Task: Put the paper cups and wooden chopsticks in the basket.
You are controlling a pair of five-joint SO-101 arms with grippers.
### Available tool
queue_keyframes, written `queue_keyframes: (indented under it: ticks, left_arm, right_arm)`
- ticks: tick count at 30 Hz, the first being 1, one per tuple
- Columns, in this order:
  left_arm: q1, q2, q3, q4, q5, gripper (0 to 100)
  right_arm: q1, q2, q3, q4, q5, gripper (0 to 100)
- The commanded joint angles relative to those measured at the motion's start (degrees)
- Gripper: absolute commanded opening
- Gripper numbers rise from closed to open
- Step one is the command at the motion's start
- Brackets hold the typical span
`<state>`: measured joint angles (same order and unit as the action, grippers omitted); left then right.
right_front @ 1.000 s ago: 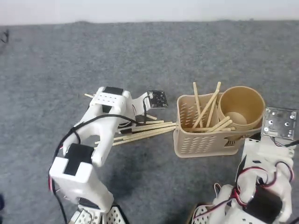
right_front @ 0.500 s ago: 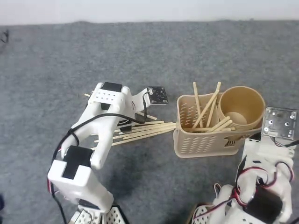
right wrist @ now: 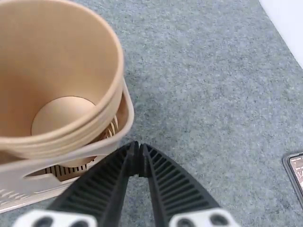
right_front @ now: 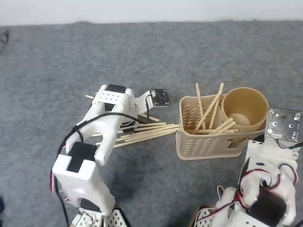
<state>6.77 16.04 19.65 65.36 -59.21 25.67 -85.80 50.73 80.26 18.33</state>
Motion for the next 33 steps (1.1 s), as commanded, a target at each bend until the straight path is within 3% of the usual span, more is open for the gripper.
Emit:
queue_keyframes:
  ticks: [1,8,14,21,28,33]
  left_arm:
    - [-0.1,-0.3,-1.5,-0.3,-0.4,15]
    - [0.2,0.3,-1.6,-0.5,-0.4,15]
    - [0.3,0.3,-1.6,-0.4,-0.5,1]
    - [0.4,0.3,-1.6,-0.3,-0.5,4]
    - [0.4,0.3,-1.5,0.0,-0.8,1]
    - [3.1,0.4,-1.3,7.8,-7.3,1]
  right_arm:
    - [-0.2,0.8,-0.2,-1.2,0.3,0.8]
    - [-0.2,0.8,-0.2,-1.2,0.3,0.8]
    - [-0.2,0.8,-0.2,-1.2,0.3,0.8]
    - [-0.2,0.8,-0.2,-1.2,0.3,0.8]
    - [-0.2,0.8,-0.2,-1.2,0.3,0.8]
    - [-0.2,0.8,-0.2,-1.2,0.3,0.8]
